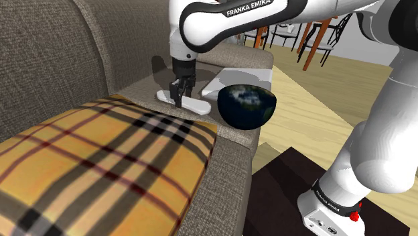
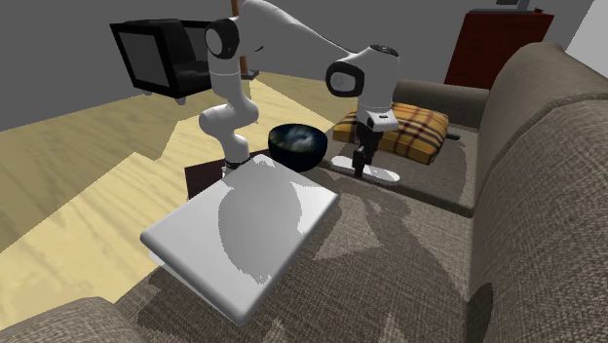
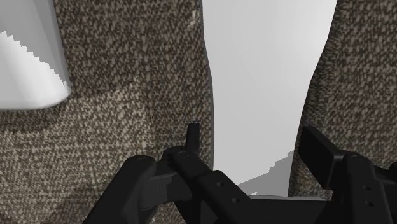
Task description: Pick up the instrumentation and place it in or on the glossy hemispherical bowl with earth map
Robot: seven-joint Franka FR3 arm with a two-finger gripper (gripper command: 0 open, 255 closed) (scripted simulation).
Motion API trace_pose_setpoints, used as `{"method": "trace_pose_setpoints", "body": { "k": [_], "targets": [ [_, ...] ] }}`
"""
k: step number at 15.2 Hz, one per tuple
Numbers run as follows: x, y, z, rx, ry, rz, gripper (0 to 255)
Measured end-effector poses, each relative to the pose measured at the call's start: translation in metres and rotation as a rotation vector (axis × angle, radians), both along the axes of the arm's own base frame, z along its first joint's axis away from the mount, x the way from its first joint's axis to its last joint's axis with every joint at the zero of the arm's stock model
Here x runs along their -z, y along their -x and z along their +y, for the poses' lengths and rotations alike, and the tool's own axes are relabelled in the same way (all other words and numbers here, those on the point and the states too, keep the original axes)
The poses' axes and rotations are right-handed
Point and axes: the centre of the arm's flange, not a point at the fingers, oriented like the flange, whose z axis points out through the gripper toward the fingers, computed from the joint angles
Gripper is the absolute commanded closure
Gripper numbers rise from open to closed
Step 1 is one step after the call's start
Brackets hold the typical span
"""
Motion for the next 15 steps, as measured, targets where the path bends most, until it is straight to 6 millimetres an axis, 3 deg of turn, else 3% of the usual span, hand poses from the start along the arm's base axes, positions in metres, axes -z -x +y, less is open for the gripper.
{"method": "trace_pose_setpoints", "body": {
  "k": [15],
  "targets": [
    [-0.079, 0.000, -0.001, 0.000, 0.000, 0.000, 255]
  ]
}}
